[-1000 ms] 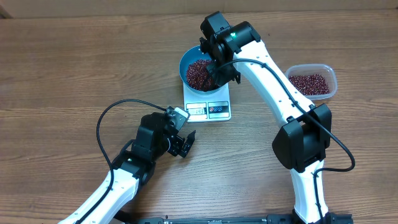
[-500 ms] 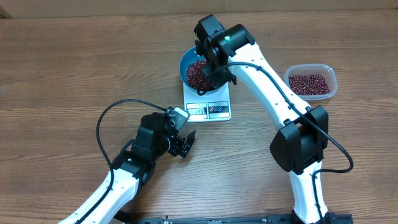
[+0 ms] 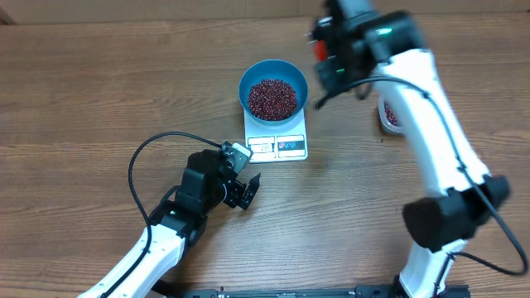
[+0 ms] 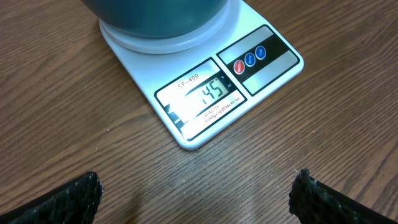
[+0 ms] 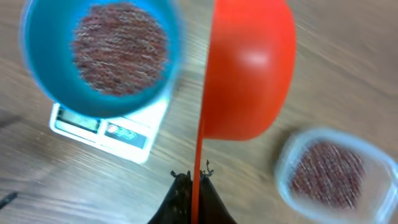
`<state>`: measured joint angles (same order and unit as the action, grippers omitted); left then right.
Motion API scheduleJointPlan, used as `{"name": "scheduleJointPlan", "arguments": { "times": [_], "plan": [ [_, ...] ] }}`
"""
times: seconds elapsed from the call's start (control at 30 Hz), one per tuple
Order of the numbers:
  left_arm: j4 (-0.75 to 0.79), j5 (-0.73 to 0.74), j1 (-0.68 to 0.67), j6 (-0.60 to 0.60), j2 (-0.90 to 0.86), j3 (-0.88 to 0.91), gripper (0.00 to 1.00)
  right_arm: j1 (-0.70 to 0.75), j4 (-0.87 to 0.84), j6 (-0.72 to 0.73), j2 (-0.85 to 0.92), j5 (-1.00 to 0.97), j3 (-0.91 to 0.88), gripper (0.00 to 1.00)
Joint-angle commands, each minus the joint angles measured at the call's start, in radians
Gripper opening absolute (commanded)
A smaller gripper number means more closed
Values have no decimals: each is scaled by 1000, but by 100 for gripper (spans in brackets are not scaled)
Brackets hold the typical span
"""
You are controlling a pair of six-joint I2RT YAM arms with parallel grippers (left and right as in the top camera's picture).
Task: Scoop item into bowl and weigh 150g on scale
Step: 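Move the empty red scoop right to the bean container, then lower the scoop into the beans and scoop with the right gripper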
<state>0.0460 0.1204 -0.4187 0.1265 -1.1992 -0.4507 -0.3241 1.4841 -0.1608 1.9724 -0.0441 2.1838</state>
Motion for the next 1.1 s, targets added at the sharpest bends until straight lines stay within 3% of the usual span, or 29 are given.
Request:
{"name": "scheduleJointPlan", "arguments": {
  "times": [0.0, 0.17, 0.43, 1.07],
  "plan": [
    [3, 3, 0, -15, -7, 1, 100, 115, 48, 35, -54, 25, 31, 4],
    [3, 3, 0, -15, -7, 1, 100, 294, 143, 64, -52, 74, 16, 4],
    [3, 3, 0, -15, -7, 1, 100, 488, 99, 64, -48, 150, -118, 4],
    [3, 3, 0, -15, -7, 1, 99, 535, -288, 8, -39, 157, -513, 4]
  ]
}}
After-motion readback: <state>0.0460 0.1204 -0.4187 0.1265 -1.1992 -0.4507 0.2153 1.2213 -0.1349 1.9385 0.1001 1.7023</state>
